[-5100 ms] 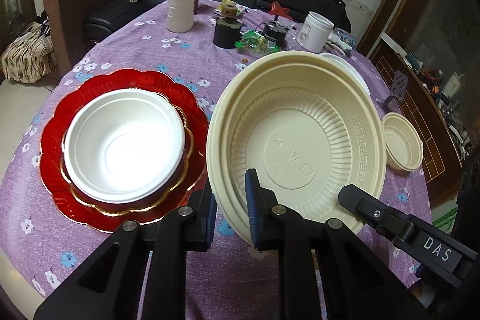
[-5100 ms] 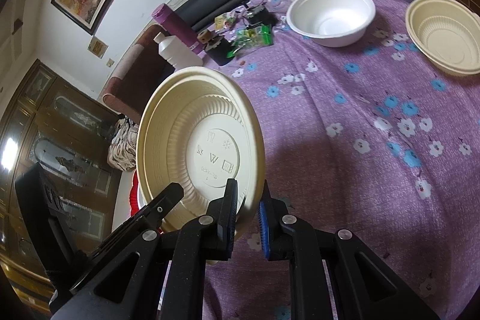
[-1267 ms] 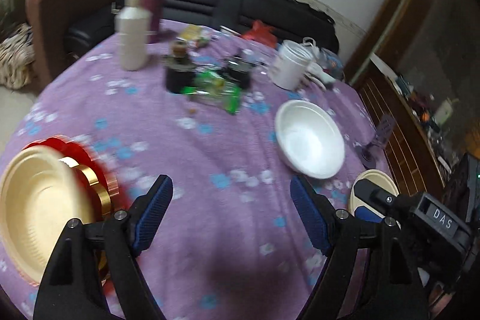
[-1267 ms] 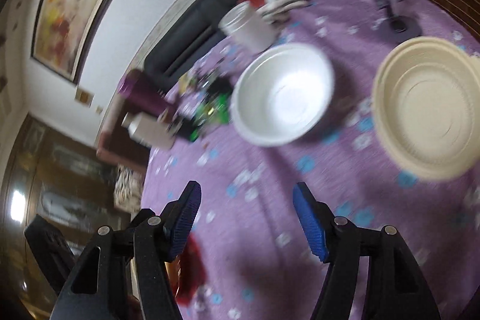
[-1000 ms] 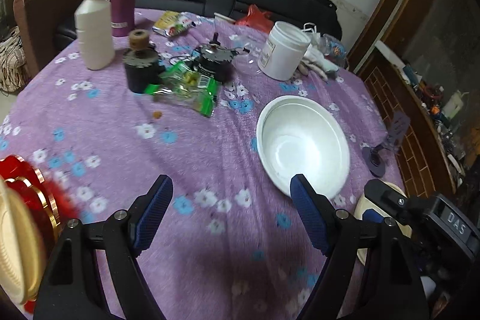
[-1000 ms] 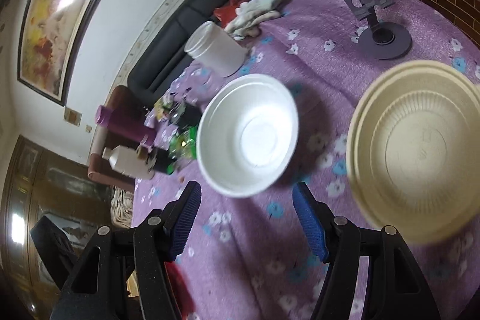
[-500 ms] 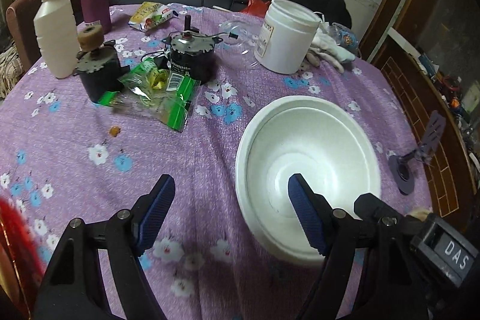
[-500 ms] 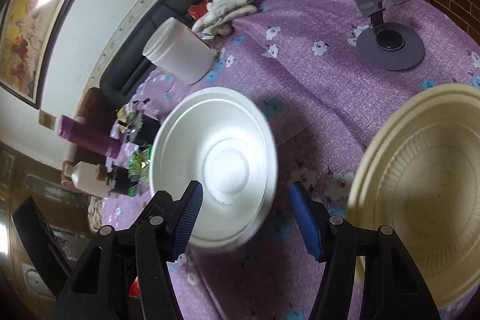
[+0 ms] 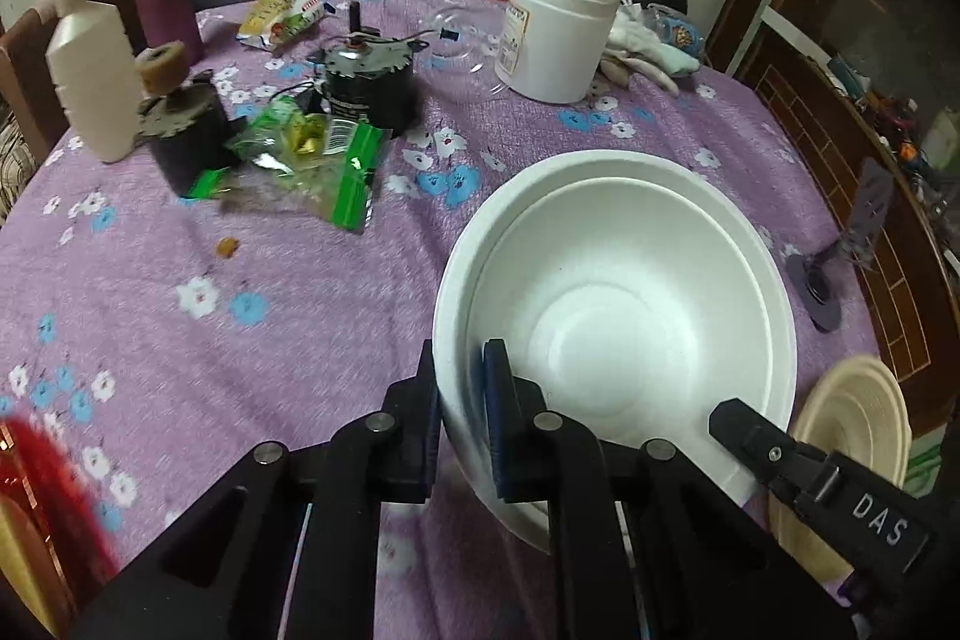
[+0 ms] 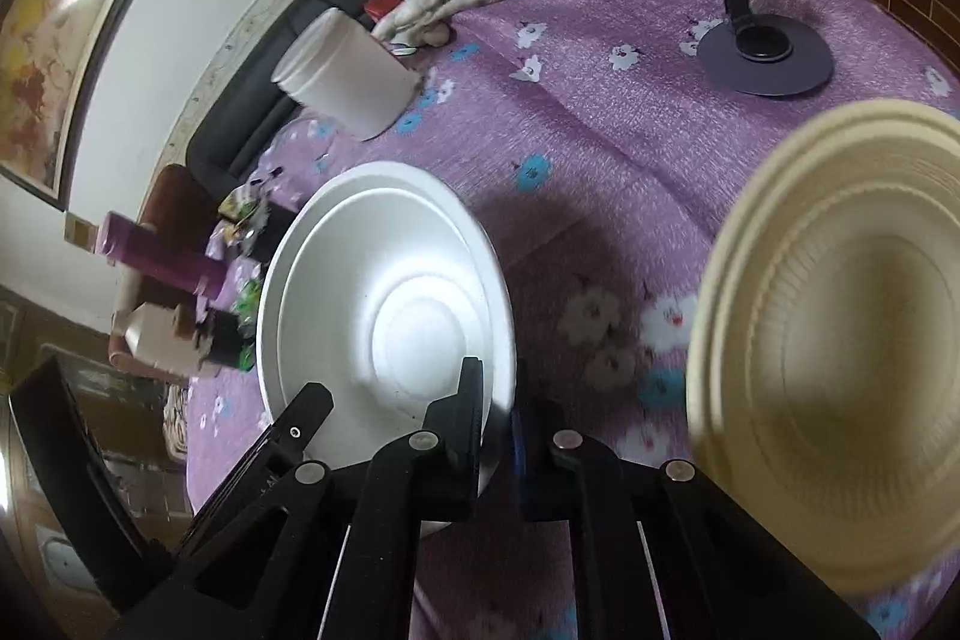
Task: Organize plates and bowls
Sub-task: 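Lift the white foam bowl and carry it toward the red plate stack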
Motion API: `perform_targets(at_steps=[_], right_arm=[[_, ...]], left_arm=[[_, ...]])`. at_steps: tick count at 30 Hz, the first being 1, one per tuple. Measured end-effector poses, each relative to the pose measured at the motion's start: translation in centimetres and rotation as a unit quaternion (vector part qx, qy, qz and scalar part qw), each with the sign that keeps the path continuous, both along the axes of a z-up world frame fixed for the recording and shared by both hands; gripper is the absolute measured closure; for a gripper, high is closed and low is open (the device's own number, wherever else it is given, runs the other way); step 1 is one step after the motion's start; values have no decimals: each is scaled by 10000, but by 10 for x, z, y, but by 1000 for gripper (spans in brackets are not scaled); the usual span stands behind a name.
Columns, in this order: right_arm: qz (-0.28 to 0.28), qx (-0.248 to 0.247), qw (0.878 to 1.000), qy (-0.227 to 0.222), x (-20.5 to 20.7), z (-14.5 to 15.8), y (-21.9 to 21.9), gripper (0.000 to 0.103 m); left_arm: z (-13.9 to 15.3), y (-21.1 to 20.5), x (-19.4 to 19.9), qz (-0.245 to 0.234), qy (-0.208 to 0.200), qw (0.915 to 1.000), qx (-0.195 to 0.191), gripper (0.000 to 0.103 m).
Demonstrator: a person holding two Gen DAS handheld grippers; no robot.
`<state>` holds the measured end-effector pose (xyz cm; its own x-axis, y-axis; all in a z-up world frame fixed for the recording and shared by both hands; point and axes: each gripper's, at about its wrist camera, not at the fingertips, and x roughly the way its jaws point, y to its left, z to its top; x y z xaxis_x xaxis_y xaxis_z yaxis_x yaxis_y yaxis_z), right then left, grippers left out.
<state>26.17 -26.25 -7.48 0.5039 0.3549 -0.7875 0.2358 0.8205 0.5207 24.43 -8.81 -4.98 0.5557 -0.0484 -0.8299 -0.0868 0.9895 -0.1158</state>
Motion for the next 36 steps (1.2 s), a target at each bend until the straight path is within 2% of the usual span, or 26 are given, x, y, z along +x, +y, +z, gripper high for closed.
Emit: perform_targets(at_steps=[10, 18, 36], right_arm=[[127, -28, 9994, -321, -70, 21, 13, 95], [156, -50, 9992, -373, -117, 20, 22, 95], [70, -254, 9992, -308, -158, 10, 27, 95]], left_arm=[[20, 14, -63, -50, -296, 9995, 28, 93], [16, 23, -104, -94, -327, 9994, 17, 93], [0, 24, -138, -277, -281, 9992, -116, 93]])
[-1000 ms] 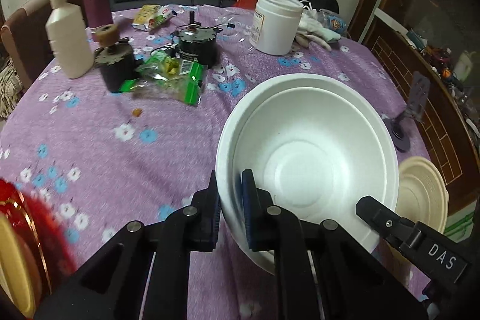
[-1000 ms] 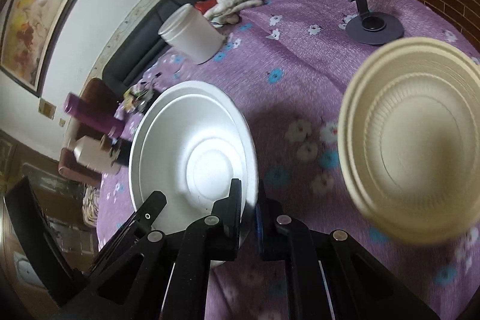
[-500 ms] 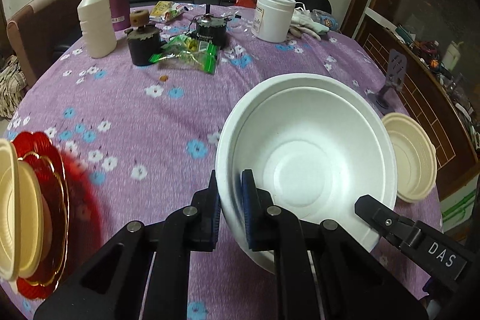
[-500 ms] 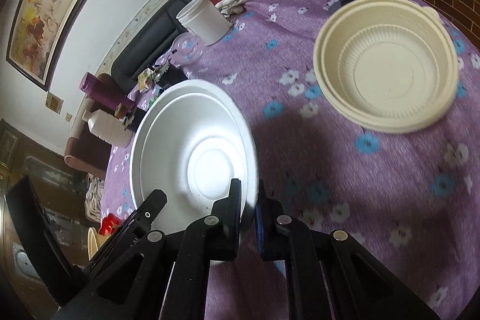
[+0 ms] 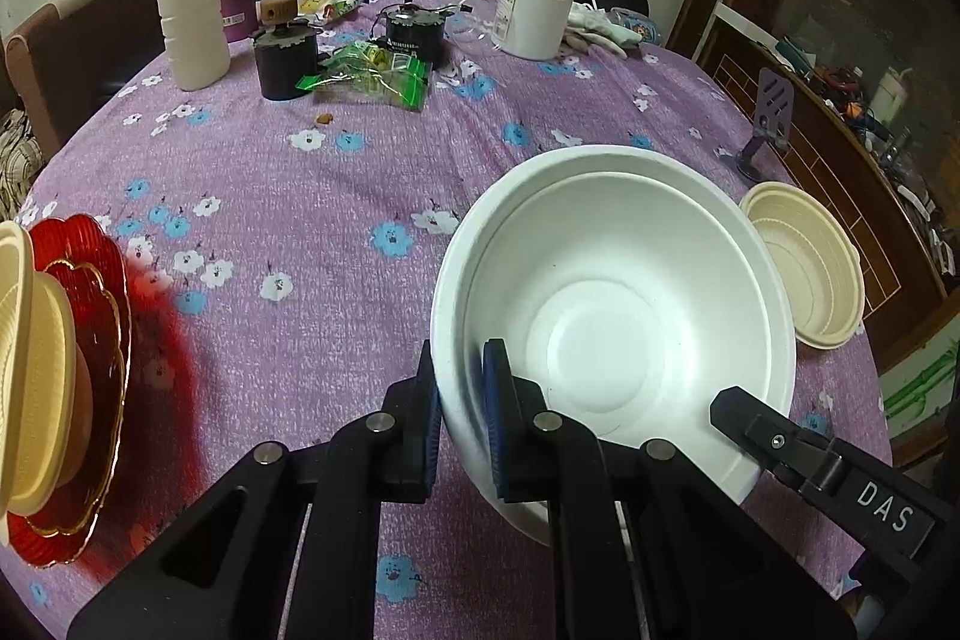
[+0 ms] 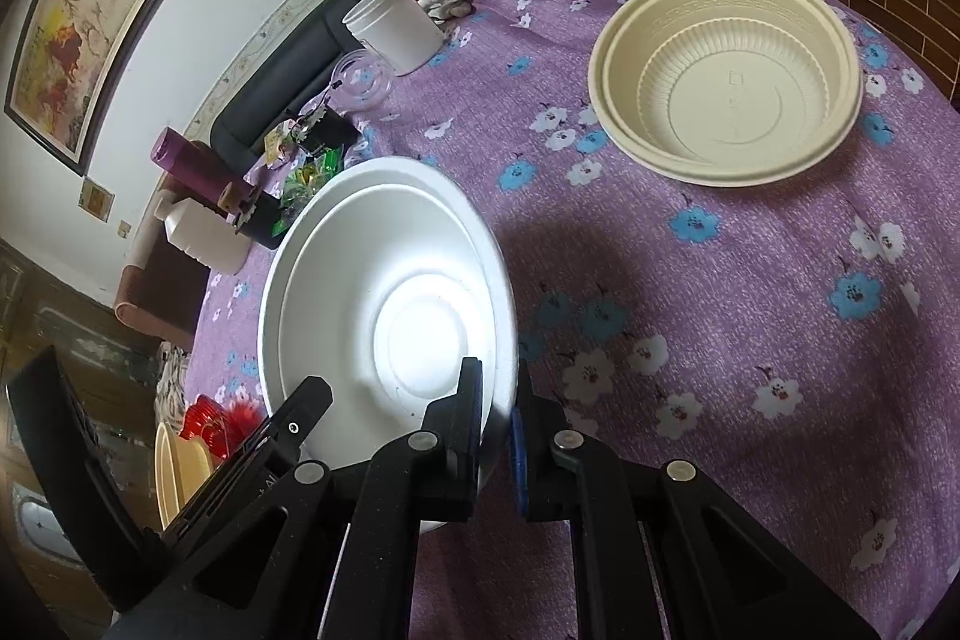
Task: Organize plates and bowls
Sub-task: 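Lift the white foam bowl and carry it toward the red plate stack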
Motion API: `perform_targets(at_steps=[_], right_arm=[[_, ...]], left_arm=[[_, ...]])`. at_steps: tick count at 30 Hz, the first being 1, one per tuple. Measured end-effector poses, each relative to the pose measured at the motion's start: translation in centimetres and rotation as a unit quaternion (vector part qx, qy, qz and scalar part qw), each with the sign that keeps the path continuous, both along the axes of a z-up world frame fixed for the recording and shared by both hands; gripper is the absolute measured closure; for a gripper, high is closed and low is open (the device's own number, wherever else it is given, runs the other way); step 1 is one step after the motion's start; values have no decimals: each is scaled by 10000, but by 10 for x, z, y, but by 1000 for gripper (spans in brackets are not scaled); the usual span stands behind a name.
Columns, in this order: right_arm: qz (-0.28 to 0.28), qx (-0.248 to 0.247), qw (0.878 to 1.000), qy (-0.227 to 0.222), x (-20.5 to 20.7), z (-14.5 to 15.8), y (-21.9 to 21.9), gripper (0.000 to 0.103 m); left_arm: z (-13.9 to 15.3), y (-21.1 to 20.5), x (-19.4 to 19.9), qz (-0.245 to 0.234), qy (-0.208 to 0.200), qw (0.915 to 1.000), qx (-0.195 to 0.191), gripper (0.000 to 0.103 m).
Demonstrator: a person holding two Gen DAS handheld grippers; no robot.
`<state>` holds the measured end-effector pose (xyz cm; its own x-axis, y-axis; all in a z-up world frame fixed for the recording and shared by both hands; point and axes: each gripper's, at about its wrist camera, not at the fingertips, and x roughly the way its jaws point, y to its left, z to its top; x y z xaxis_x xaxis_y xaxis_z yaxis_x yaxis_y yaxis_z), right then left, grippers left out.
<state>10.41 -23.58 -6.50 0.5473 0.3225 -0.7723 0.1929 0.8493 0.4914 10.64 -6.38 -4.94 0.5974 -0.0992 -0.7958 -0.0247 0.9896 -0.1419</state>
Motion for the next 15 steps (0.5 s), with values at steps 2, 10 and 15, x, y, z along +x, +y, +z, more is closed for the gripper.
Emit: perform_targets(at_steps=[2, 10, 15], right_arm=[[-19, -16, 10000, 3, -2, 0, 0, 95], [-60, -73, 10000, -3, -9, 1, 1, 95], [-51, -104, 9999, 3, -13, 1, 3, 95]], left_arm=[[-1, 0, -1, -23, -2, 10000, -15, 93], [-2, 2, -8, -81, 11, 9999, -106, 93], [-3, 5, -12, -101, 20, 9999, -131, 93]])
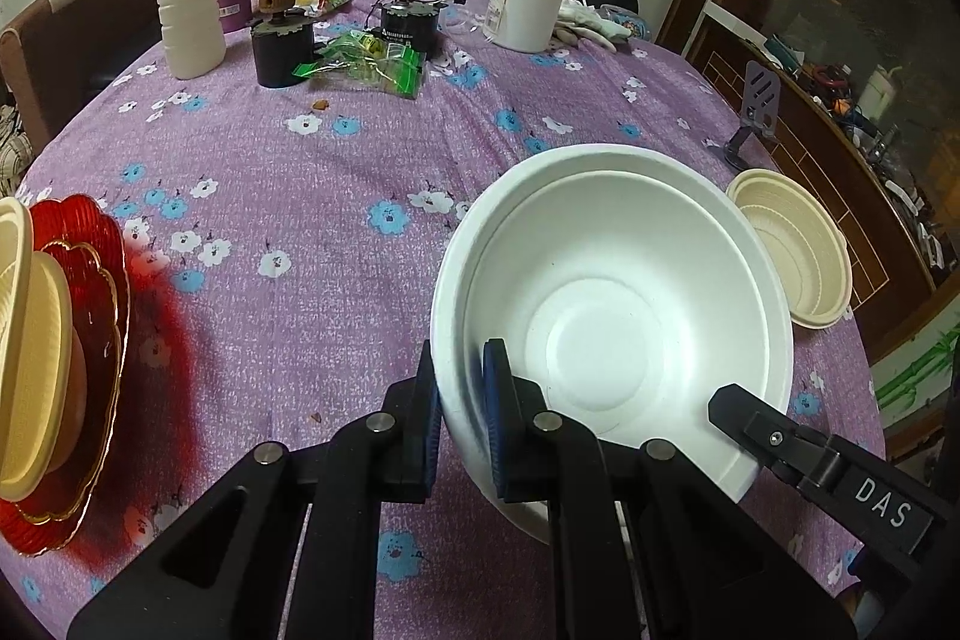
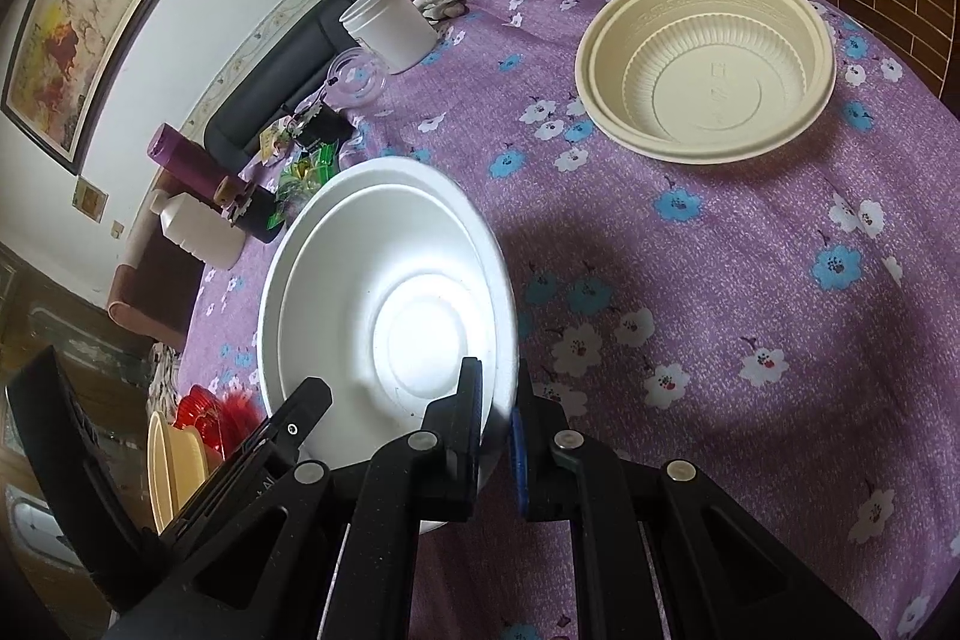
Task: Organize plates and bowls
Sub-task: 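Lift the white foam bowl and carry it toward the red plate stack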
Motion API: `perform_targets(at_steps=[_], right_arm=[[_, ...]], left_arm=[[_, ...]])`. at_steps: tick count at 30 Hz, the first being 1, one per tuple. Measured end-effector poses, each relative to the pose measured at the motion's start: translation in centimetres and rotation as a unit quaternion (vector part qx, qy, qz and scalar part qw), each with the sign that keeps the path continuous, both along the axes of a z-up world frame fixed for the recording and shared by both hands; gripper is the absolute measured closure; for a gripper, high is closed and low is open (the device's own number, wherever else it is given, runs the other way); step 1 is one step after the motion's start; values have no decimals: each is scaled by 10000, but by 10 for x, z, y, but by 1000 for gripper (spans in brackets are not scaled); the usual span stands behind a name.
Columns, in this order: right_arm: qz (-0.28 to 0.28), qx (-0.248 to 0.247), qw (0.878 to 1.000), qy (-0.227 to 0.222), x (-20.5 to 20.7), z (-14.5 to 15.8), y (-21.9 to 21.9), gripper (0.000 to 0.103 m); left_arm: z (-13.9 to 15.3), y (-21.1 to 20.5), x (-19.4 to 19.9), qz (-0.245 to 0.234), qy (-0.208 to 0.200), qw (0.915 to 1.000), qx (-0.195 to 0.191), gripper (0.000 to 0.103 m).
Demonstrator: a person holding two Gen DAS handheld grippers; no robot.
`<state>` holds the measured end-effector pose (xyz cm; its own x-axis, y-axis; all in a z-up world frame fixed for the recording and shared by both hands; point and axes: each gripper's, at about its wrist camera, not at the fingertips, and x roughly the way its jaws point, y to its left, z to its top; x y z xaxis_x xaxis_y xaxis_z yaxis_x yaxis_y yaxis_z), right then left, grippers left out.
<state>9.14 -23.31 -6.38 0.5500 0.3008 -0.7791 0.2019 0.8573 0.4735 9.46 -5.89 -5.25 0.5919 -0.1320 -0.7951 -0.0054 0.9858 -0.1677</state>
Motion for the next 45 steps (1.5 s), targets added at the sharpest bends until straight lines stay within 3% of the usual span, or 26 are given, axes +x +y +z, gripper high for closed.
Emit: perform_targets(at_steps=[45], right_arm=[[203, 179, 9995, -137, -26, 4, 3, 95]], left_arm=[[13, 6, -33, 72, -100, 9999, 117, 93]])
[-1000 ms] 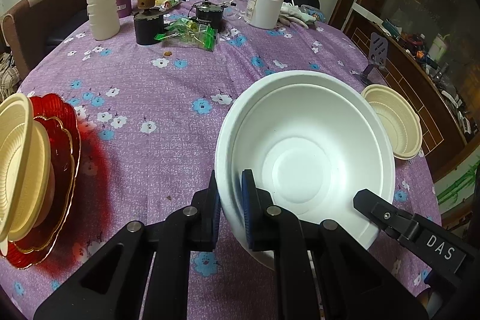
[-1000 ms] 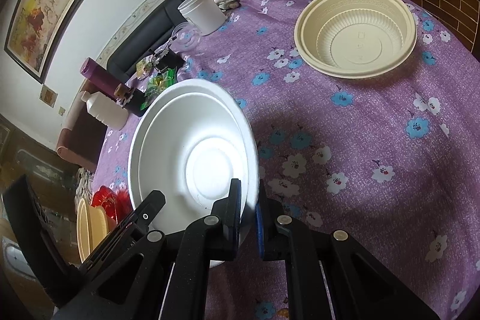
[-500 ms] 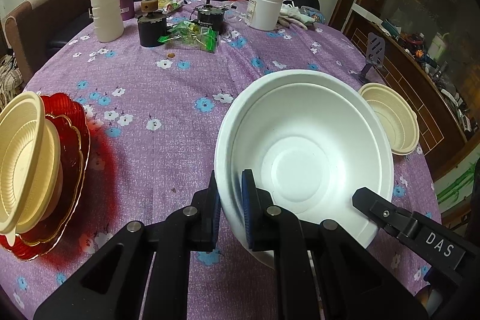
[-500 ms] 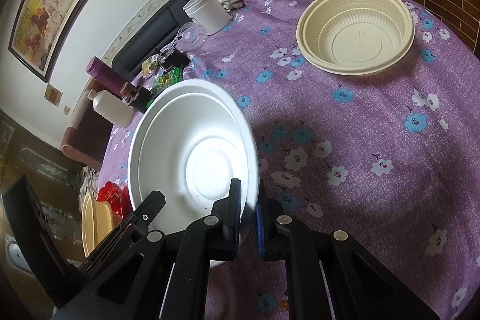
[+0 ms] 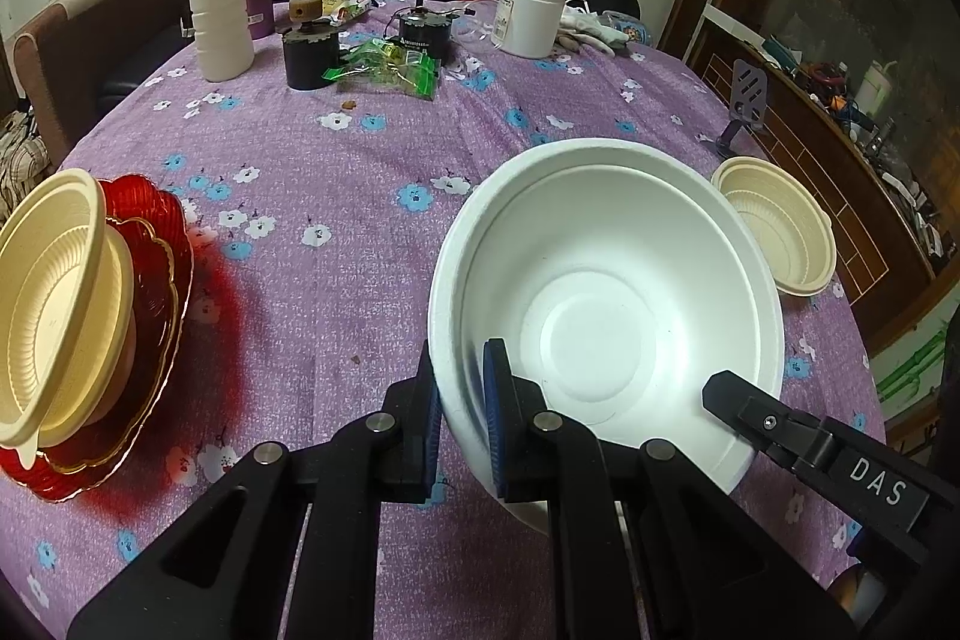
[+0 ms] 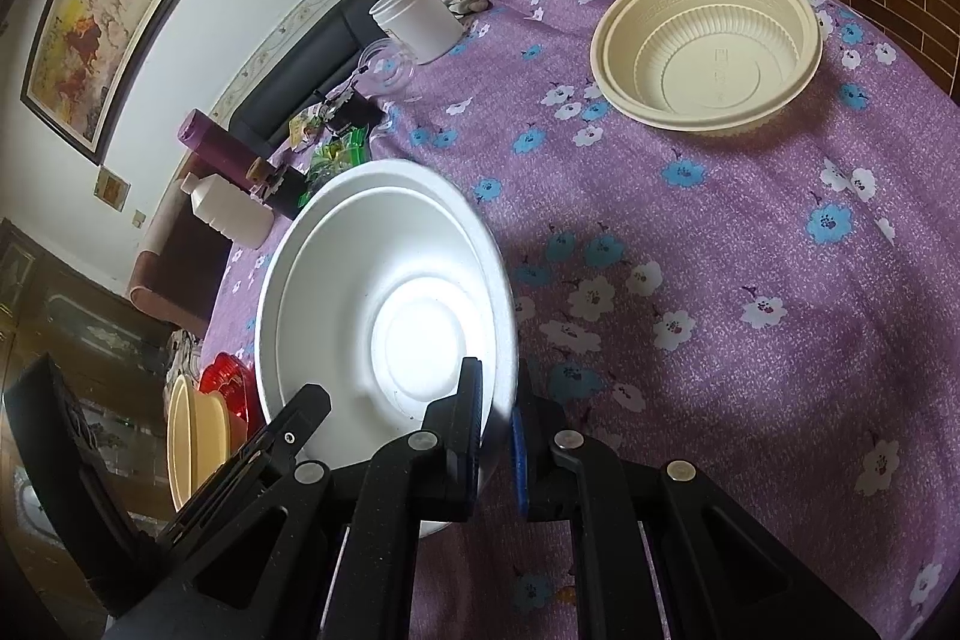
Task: Organize plates and bowls
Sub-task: 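Lift the white foam bowl and carry it toward the red plate stack, then lower the white foam bowl onto the cream bowl on the red plates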
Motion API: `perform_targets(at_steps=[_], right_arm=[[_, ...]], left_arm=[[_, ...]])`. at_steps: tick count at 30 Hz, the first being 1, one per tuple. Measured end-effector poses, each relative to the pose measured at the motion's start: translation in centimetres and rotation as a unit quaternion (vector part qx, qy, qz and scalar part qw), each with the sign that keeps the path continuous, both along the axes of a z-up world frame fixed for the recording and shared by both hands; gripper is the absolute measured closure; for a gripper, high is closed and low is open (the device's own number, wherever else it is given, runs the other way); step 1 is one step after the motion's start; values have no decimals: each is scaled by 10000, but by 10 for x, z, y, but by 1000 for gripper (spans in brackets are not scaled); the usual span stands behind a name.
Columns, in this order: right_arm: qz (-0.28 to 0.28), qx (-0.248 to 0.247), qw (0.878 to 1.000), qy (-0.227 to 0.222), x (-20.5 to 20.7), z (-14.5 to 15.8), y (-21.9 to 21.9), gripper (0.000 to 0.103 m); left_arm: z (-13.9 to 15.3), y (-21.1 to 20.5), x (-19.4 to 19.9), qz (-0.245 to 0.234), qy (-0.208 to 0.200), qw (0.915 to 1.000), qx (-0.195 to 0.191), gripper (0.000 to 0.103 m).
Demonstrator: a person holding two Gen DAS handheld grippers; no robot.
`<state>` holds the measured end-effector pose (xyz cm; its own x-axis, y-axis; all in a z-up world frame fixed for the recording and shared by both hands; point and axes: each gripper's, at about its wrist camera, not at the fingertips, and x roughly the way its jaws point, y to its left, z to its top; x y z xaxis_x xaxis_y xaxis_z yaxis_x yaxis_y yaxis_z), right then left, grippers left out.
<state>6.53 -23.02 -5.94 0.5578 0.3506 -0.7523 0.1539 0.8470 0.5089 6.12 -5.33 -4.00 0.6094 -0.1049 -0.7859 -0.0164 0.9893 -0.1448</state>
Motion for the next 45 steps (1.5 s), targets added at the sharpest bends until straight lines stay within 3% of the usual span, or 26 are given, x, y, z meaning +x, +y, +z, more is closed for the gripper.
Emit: perform_targets(at_steps=[27, 45], right_arm=[[242, -4, 9996, -121, -7, 8, 17, 95], [731, -10, 9963, -441, 1, 36, 57, 95]], left_arm=[[10, 18, -19, 126, -89, 9999, -9, 92], [38, 59, -32, 549, -381, 9977, -57, 92]])
